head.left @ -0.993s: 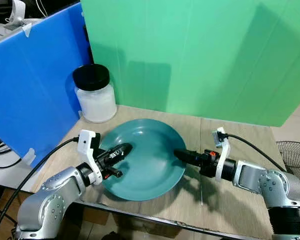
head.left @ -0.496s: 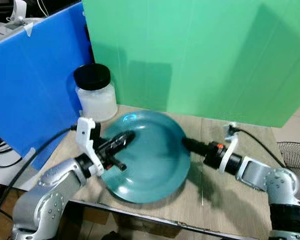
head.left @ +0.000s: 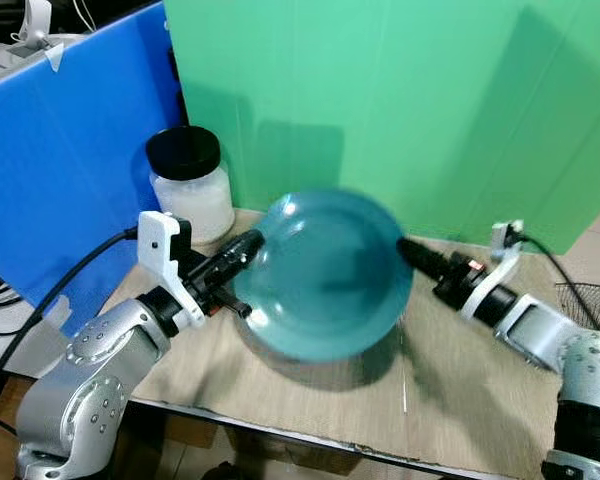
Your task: Setting the table
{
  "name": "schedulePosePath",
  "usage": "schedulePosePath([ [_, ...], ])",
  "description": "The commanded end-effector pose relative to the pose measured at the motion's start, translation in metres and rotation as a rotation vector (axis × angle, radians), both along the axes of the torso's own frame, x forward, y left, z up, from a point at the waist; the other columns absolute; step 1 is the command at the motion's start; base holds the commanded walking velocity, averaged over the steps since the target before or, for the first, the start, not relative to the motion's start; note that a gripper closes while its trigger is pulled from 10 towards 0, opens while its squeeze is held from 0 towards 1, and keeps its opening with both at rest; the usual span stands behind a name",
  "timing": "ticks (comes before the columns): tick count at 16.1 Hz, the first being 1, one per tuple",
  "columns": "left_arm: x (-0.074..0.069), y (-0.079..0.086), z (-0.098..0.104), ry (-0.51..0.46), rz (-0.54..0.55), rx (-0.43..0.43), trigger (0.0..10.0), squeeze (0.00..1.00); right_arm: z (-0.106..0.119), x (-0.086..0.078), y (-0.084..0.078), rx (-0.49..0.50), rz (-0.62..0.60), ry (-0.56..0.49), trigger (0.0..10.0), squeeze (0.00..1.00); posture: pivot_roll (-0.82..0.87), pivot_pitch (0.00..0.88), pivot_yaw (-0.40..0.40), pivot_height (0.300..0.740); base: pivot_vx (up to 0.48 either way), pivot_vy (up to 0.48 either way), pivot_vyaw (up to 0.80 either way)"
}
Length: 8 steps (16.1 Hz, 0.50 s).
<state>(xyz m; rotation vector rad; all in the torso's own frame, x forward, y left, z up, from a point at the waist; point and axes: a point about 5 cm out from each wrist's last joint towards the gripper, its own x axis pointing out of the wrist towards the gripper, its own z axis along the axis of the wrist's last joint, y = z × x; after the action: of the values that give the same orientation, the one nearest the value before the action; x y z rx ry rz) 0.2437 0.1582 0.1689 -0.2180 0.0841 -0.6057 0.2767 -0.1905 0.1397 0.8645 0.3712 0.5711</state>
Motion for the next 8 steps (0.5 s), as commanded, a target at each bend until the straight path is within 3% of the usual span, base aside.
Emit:
schedulePosePath([
  [1,0.001,0.009,-0.003,0.001,0.078,0.043,10.0,0.0,0.012,0.001,0.0,0.014,-0.017,-0.058,0.0,0.0,0.09,0.0,-0.029,0.74,0.0,0.0,0.0],
  [2,0.001,0.017,-0.009,0.028,0.126,0.042,10.0,0.58,0.013,0.0,0.0,0.022,-0.023,-0.059,0.0,0.0,0.09,0.0,-0.03,0.74,0.0,0.0,0.0],
  [3,0.001,0.023,-0.013,0.047,0.151,0.045,10.0,1.0,0.013,-0.001,0.001,0.03,-0.026,-0.056,0.0,0.0,0.09,0.0,-0.03,0.74,0.0,0.0,0.0],
  [5,0.0,0.033,-0.02,0.081,0.148,-0.041,10.0,1.0,0.019,-0.002,0.003,0.09,-0.016,-0.076,0.0,0.0,0.1,0.0,-0.031,0.74,0.0,0.0,0.0],
  [8,-0.001,0.025,-0.024,0.1,0.042,-0.196,10.0,1.0,0.025,-0.005,0.004,0.167,0.02,-0.111,0.0,0.0,0.09,0.0,-0.022,0.74,0.0,0.0,0.0],
])
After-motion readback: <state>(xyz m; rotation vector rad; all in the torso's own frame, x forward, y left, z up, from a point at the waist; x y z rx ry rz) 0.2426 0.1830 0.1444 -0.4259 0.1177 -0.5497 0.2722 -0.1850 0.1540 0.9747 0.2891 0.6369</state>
